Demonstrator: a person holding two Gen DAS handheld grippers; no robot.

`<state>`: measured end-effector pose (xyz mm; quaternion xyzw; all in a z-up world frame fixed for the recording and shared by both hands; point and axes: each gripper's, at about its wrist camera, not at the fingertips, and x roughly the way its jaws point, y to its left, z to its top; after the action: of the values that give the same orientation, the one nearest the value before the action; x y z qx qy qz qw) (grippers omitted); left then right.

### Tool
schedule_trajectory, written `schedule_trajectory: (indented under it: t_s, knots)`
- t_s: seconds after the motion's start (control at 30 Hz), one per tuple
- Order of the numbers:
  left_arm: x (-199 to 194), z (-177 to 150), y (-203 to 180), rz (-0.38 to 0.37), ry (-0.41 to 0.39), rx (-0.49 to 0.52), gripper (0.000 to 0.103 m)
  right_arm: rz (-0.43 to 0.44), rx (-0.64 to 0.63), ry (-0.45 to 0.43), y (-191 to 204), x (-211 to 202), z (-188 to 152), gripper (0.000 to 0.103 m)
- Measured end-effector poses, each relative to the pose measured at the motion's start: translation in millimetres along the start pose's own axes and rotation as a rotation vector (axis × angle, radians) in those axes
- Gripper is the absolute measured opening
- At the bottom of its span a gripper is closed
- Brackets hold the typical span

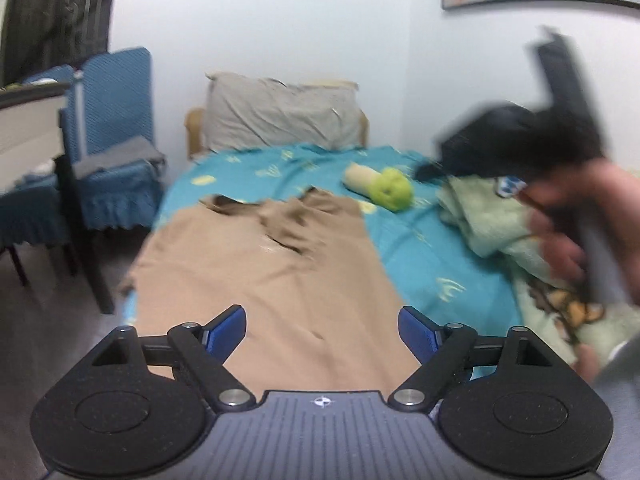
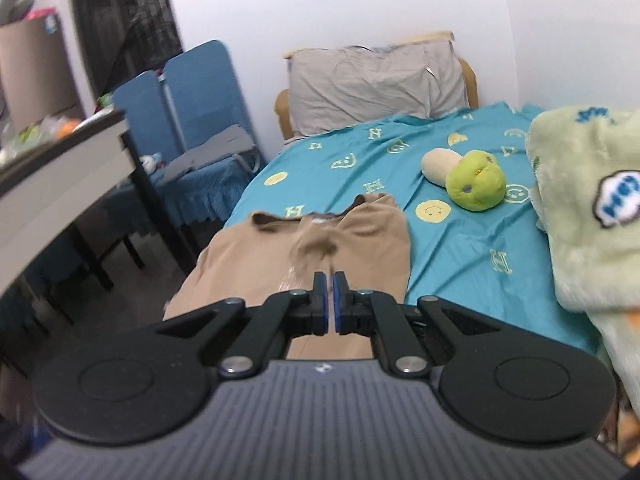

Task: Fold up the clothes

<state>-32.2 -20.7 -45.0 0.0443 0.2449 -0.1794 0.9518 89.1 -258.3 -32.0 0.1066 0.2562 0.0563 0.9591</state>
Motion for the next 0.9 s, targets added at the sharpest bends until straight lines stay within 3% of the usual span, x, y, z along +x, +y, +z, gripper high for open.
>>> schedule_trajectory:
  t_s: [0.03,0.07,0.1,0.13,0.17,0.27,0.4,0.57,0.7,0.8,0.9]
  knots:
    - [-0.5,-0.2,5.4,0.022,-0.007,-0.001,0.088,0.015,-0.018,-0.001,6.6,-8.9,-8.3,0.007]
    - [-0.1,0.1,10.1,0.038,-0.006,-0.007,0.088,0.025,-0.034,-0.004,12.5,-17.1,-15.6,0.015]
    - [0.5,0.6,14.7,0.046,-0.005,-0.021,0.089,0.028,-0.039,-0.017,16.4,-23.6,-20.5,0.048]
    - [0.8,1.2,19.1,0.045,-0.007,-0.037,0.090,0.034,-0.033,-0.038,19.1,-29.4,-24.7,0.072]
    - [1.0,1.9,23.4,0.043,-0.011,-0.053,0.093,0.038,-0.025,-0.061,21.2,-34.9,-28.5,0.102]
    - [1.2,3.6,32.3,0.043,-0.026,-0.088,0.100,0.028,-0.007,-0.084,22.7,-35.8,-29.7,0.103]
    - [11.2,9.3,50.9,0.033,-0.012,-0.179,0.100,-0.018,0.008,-0.056,22.9,-29.3,-32.9,0.103]
    - [68.9,33.8,126.8,-0.004,0.097,-0.509,0.100,-0.046,0.007,-0.042,22.6,-23.9,-38.2,0.103]
    - [126.4,28.9,211.7,0.032,0.157,-0.807,0.096,-0.044,0.030,-0.022,18.8,-13.3,-40.4,0.103]
    - [163.8,1.5,267.5,0.031,0.158,-1.060,0.094,-0.051,0.069,-0.001,14.2,-0.5,-41.3,0.103]
    - [194.3,-18.5,299.0,0.039,0.150,-1.167,0.092,-0.060,0.119,0.029,7.8,16.1,-42.5,0.103]
